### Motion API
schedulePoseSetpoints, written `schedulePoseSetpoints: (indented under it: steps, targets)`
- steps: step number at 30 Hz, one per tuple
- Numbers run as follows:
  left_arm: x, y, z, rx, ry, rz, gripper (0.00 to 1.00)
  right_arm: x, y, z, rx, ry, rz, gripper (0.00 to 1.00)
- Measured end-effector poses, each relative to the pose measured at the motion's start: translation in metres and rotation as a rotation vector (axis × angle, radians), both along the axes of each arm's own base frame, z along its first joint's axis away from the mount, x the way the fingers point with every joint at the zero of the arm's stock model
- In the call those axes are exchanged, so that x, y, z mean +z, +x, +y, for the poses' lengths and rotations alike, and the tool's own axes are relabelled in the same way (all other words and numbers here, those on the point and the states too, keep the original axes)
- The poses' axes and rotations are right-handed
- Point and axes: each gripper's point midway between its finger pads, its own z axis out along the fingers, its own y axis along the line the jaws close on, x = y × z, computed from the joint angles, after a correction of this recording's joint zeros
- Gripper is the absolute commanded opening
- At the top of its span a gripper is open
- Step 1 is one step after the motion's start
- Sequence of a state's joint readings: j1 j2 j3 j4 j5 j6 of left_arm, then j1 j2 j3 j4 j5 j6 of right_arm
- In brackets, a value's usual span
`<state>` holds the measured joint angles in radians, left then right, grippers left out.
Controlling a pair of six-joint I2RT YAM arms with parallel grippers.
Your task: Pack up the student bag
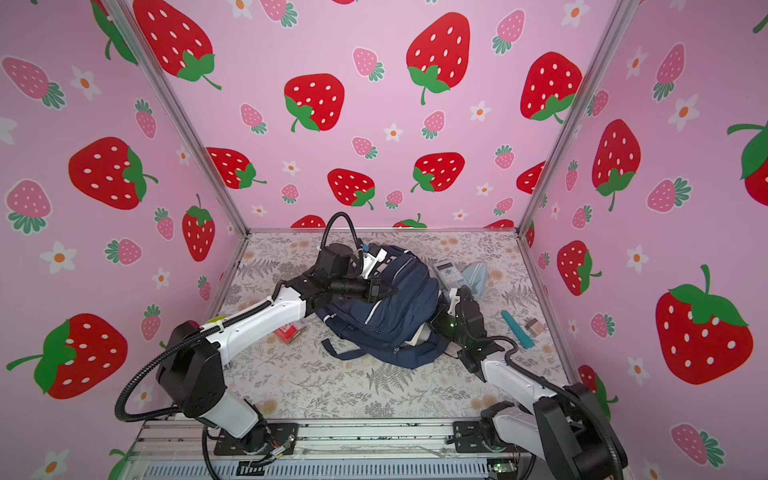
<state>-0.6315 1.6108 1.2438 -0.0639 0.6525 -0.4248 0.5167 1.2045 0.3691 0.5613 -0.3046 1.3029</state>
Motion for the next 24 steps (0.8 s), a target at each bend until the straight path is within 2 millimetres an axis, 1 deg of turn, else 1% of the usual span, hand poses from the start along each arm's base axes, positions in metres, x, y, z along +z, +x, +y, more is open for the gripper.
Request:
schedulePoseSetpoints:
  steps: [1, 2, 5, 6, 8, 9, 12, 14, 16, 18, 19, 21, 22, 24]
  targets:
    - [0.000, -0.001, 0.000, -0.005, -0.003, 0.002, 0.00, -0.005, 0.001, 0.005, -0.001, -0.002, 0.004, 0.00]
    - [0.001, -0.002, 0.000, -0.010, -0.005, 0.004, 0.00, -0.009, 0.001, 0.008, 0.002, -0.006, 0.009, 0.06]
    - [0.001, -0.003, 0.000, -0.018, -0.009, 0.007, 0.00, -0.023, 0.004, 0.013, -0.006, -0.021, 0.035, 0.35]
    - [0.001, -0.002, 0.000, -0.018, -0.011, 0.008, 0.00, -0.025, 0.004, 0.013, -0.012, -0.030, 0.037, 0.43]
    - [0.002, -0.002, 0.001, -0.021, -0.015, 0.011, 0.00, -0.027, 0.006, 0.009, -0.032, -0.047, 0.034, 0.57]
    - [0.002, -0.001, 0.002, -0.022, -0.018, 0.012, 0.00, -0.026, 0.006, 0.007, -0.041, -0.057, 0.030, 0.59]
    - [0.003, 0.000, 0.005, -0.028, -0.027, 0.015, 0.00, -0.017, 0.004, -0.003, -0.070, -0.087, 0.006, 0.62]
    - [0.002, 0.000, 0.005, -0.032, -0.031, 0.018, 0.00, -0.010, 0.001, -0.009, -0.080, -0.107, -0.019, 0.62]
    - [0.003, -0.001, 0.005, -0.037, -0.035, 0.018, 0.00, -0.008, -0.001, -0.013, -0.083, -0.128, -0.027, 0.59]
    - [0.004, -0.002, 0.005, -0.042, -0.039, 0.020, 0.00, -0.013, -0.003, -0.016, -0.083, -0.153, -0.018, 0.58]
    - [0.004, -0.002, 0.005, -0.044, -0.042, 0.021, 0.00, -0.016, -0.004, -0.016, -0.082, -0.163, -0.008, 0.55]
    - [0.005, -0.002, 0.004, -0.047, -0.046, 0.024, 0.00, -0.025, -0.004, -0.016, -0.075, -0.185, 0.008, 0.45]
    - [0.005, -0.003, 0.004, -0.048, -0.048, 0.027, 0.00, -0.032, -0.004, -0.016, -0.070, -0.200, 0.021, 0.43]
    - [0.005, -0.004, 0.004, -0.052, -0.051, 0.033, 0.00, -0.047, -0.003, -0.015, -0.063, -0.220, 0.053, 0.41]
